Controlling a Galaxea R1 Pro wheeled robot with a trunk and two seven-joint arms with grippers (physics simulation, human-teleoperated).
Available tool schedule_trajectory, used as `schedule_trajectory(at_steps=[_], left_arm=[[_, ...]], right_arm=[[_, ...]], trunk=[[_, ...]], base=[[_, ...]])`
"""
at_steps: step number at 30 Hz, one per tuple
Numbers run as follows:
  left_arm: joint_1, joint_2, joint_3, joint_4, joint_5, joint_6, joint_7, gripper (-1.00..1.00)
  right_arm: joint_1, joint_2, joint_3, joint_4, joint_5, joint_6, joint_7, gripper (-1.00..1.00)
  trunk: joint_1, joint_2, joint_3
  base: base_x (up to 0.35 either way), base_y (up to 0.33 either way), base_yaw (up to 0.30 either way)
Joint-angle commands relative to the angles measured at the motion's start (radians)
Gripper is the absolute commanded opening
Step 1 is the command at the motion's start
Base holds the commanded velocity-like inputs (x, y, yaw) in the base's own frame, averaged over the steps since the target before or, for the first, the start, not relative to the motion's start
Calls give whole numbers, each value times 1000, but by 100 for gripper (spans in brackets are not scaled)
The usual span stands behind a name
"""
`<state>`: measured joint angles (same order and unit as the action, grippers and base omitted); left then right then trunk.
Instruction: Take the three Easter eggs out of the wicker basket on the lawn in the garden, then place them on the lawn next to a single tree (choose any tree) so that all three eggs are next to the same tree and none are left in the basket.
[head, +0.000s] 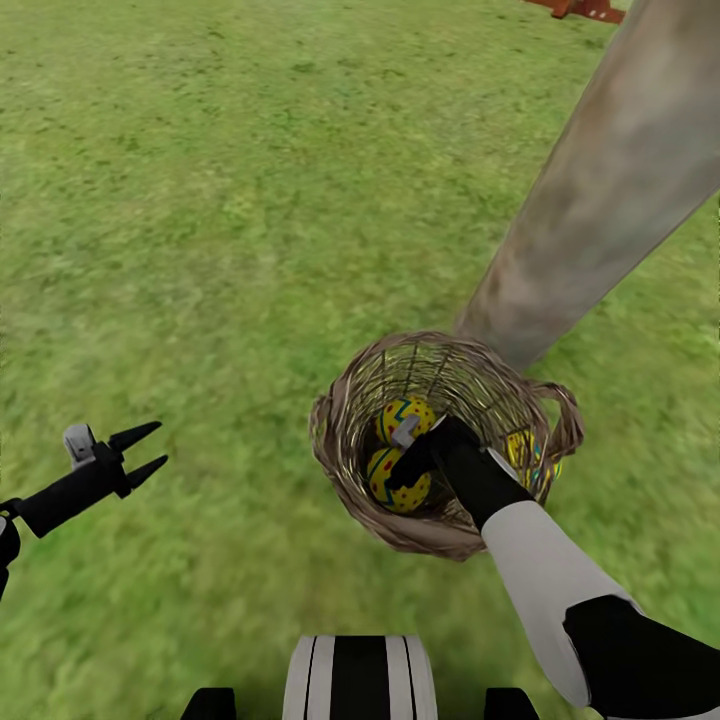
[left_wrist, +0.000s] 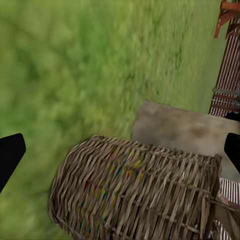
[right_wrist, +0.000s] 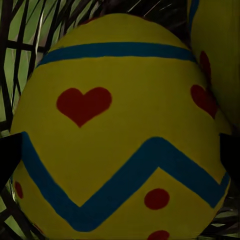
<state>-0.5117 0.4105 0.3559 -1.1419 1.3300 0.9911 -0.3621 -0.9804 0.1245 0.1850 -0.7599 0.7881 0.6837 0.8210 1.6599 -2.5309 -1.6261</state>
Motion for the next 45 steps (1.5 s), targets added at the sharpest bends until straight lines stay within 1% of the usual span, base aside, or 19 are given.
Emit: schedule_trajectory(at_steps=[1, 3, 7, 11, 13, 17, 45], left_arm=[[-1, 0, 1, 2, -6, 5, -7, 100], [-1, 0, 1, -4, -6, 6, -7, 100], [-1, -2, 1, -12, -6, 5, -8, 100], [-1, -5, 0, -47, -7, 4, -6, 100], [0, -6, 0, -48, -8, 4, -6, 100], [-1, -6, 0, -47, -8, 4, -6, 100], [-1, -6, -2, -36, -9, 4, -6, 100]], right_arm=[[0, 0, 1, 81, 20, -2, 6, -100], [0, 0, 1, 82, 20, -1, 6, -100], [0, 0, 1, 82, 19, 2, 6, -100], [0, 0, 1, 82, 19, 2, 6, -100], [0, 0, 1, 82, 19, 2, 6, -100], [0, 0, 1, 82, 19, 2, 6, -100], [0, 0, 2, 82, 17, 4, 7, -100]], trunk=[[0, 0, 3], [0, 0, 3], [-2, 1, 15], [-2, 1, 19], [-3, 1, 26], [-4, 2, 34], [-17, 8, 142]], base=[[0, 0, 0], [0, 0, 0], [0, 0, 0], [0, 0, 0], [0, 0, 0], [0, 0, 0], [-36, 0, 0]])
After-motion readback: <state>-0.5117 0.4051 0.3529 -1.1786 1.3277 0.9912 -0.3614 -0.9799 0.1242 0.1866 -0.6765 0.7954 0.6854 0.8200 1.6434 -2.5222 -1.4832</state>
